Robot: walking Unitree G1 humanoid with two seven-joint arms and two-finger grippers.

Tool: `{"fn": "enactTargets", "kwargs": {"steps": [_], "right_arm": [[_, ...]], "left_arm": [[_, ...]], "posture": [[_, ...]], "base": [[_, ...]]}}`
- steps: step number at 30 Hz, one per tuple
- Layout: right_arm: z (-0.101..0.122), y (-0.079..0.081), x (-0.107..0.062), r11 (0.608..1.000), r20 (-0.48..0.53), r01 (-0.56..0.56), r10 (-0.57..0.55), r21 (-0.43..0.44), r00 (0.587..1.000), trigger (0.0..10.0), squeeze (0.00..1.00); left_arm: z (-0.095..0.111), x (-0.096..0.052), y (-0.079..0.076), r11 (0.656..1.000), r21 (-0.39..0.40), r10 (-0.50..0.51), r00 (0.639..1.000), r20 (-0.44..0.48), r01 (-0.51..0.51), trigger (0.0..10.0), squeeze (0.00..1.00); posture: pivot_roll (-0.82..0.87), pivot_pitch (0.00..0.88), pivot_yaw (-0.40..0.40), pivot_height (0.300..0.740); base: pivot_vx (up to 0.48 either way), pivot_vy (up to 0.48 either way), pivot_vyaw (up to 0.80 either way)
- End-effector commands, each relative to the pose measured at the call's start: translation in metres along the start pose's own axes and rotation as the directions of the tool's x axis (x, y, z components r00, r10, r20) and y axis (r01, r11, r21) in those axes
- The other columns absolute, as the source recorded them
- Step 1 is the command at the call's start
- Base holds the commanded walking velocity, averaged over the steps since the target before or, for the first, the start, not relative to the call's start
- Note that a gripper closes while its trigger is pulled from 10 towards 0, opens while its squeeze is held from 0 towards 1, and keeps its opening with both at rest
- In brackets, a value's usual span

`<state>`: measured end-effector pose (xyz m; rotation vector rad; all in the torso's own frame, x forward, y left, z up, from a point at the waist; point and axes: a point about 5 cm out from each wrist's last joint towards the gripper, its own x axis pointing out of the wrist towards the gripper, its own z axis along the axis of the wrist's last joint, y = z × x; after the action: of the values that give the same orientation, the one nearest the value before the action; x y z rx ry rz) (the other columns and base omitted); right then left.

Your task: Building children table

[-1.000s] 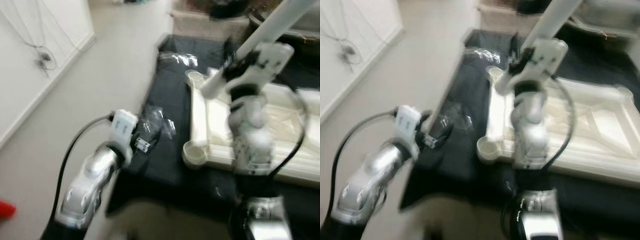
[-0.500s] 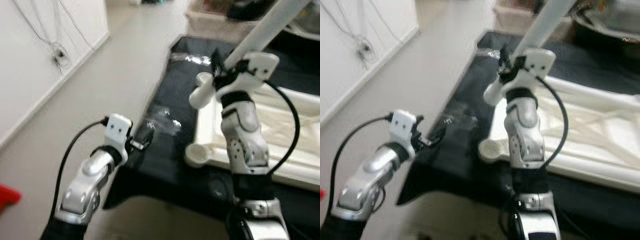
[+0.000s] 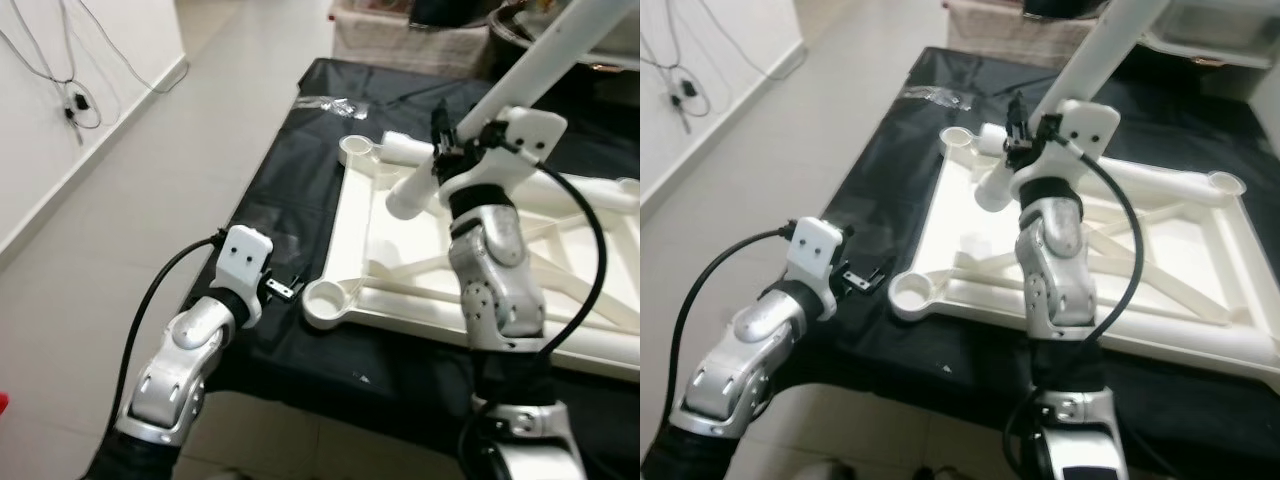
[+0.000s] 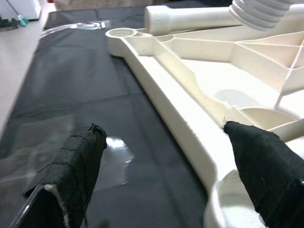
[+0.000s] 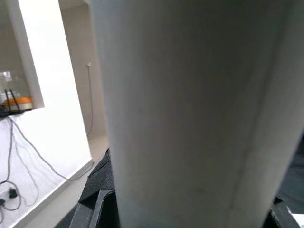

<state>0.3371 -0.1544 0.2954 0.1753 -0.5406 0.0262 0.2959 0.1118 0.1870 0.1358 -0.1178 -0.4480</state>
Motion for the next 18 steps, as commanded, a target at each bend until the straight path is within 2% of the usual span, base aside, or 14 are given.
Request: {"fn": "enactTargets", "kwargs": {"steps": [1, 5, 8, 9, 12, 18], "right_arm": [[-0.001, 0.003, 0.000, 1.000, -0.004, -0.017, 0.017, 0.013, 1.000, 10.0, 0.00], [-0.002, 0.004, 0.001, 0.999, -0.008, -0.034, 0.034, 0.023, 0.999, 10.0, 0.00], [-0.005, 0.009, 0.002, 0.989, -0.038, -0.109, 0.113, 0.102, 0.993, 10.0, 0.00], [-0.005, 0.009, 0.002, 0.989, -0.038, -0.109, 0.113, 0.102, 0.993, 10.0, 0.00], [-0.013, 0.015, 0.000, 0.949, -0.082, -0.222, 0.246, 0.225, 0.966, 10.0, 0.00], [-0.014, 0.014, 0.000, 0.939, -0.082, -0.242, 0.269, 0.245, 0.960, 10.0, 0.00]], "left_arm": [[-0.007, -0.003, 0.002, 1.000, -0.007, 0.012, 1.000, -0.027, -0.012, 10.0, 0.00], [-0.006, -0.003, 0.003, 0.999, -0.027, 0.033, 0.999, -0.019, -0.034, 10.0, 0.00], [-0.008, -0.003, 0.004, 0.998, -0.041, 0.041, 0.999, -0.031, -0.042, 10.0, 0.00], [-0.008, -0.003, 0.004, 0.998, -0.041, 0.041, 0.999, -0.031, -0.042, 10.0, 0.00], [-0.009, -0.004, 0.005, 0.998, -0.048, 0.048, 0.998, -0.041, -0.050, 10.0, 0.00], [-0.010, -0.006, 0.004, 0.998, -0.040, 0.041, 0.998, -0.050, -0.043, 10.0, 0.00]], "posture": [[0.09, 0.185, -0.085, 0.740], [0.10, 0.185, -0.084, 0.740], [0.10, 0.185, -0.084, 0.740], [0.10, 0.185, -0.084, 0.740], [0.10, 0.195, -0.088, 0.740], [0.10, 0.198, -0.089, 0.740]], "base": [[0.000, 0.000, 0.00], [0.000, 0.000, 0.00], [0.000, 0.000, 0.00], [0.000, 0.000, 0.00], [0.000, 0.470, 0.00], [0.000, 0.480, 0.00]]}}
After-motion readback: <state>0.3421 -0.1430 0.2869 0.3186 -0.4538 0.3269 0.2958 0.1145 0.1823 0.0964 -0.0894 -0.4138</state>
